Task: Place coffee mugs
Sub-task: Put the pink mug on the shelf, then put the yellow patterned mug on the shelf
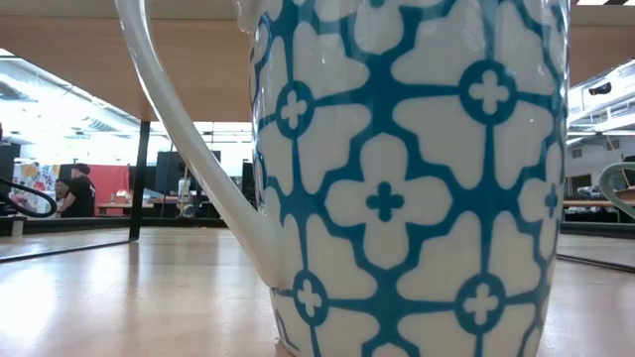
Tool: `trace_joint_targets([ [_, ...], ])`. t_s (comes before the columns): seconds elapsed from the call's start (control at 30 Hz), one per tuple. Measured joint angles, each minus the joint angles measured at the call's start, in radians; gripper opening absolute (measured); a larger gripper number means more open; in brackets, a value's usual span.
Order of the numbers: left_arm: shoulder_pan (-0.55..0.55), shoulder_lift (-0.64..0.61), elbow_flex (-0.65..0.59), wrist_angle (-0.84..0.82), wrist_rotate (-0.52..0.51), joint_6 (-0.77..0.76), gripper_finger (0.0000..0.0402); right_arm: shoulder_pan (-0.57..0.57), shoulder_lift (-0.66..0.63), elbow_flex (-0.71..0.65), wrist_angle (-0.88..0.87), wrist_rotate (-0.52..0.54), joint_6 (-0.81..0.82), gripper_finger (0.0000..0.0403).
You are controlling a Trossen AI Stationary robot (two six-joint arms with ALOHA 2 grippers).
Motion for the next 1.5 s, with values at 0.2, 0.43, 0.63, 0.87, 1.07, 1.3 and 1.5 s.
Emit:
trace_joint_targets([
  [0.2,0.000,0.000,0.000,0.000,0.000,0.000,0.0151,0.000,0.000,0.000,0.002,-0.027,0.004,0.0077],
  [0.43,0.000,0.000,0.000,0.000,0.000,0.000,0.0151,-0.006,0.001,-0.001,0.011,-0.029,-0.001,0.0091],
  [0.63,0.000,0.000,0.000,0.000,0.000,0.000,0.0151,-0.028,0.002,-0.001,0.016,-0.037,-0.002,0.0109],
  [0.87,0.000,0.000,0.000,0.000,0.000,0.000,0.0151,-0.054,0.002,-0.001,0.018,-0.101,-0.003,0.0137],
  [1.07,0.000,0.000,0.000,0.000,0.000,0.000,0.0151,-0.066,0.002,-0.001,0.020,-0.105,-0.003,0.0158],
  [1.3,0.000,0.000,0.000,0.000,0.000,0.000,0.0151,-0.066,0.002,-0.001,0.022,-0.105,-0.061,0.0161],
  [1.5,0.000,0.000,0.000,0.000,0.000,0.000,0.0151,-0.066,0.002,-0.001,0.022,-0.097,-0.095,0.0161],
])
